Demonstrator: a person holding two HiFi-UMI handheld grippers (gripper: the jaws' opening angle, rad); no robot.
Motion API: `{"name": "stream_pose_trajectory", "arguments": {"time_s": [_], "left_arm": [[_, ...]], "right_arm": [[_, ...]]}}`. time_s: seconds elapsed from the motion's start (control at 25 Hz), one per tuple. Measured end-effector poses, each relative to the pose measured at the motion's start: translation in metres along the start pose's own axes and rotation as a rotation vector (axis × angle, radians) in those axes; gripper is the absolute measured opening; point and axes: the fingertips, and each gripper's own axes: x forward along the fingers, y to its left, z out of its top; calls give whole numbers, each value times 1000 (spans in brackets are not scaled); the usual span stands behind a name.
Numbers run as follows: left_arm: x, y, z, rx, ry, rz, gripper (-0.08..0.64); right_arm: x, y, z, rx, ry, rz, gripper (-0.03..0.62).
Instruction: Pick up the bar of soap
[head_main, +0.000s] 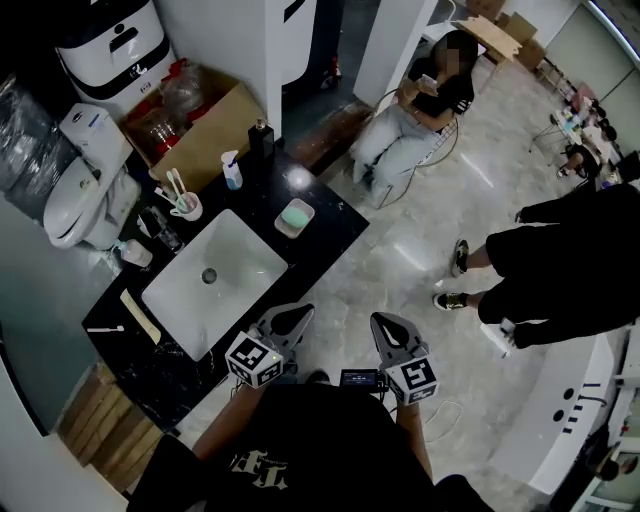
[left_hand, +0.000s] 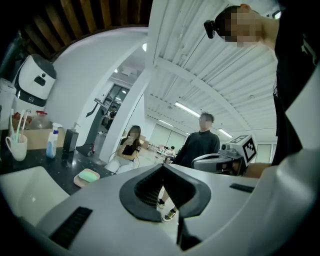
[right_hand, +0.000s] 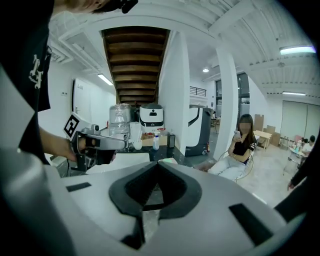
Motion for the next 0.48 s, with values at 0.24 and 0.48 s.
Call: {"name": "stream_pose_trajectory", "arguments": {"time_s": [0.24,0.48], "left_arm": [[-18,45,10,-39,-19,26,8],[-43,83,11,-55,-29,51,8]], "right_arm": [[49,14,19,-36,35,37,9],[83,28,28,-71,67,40,9]]}}
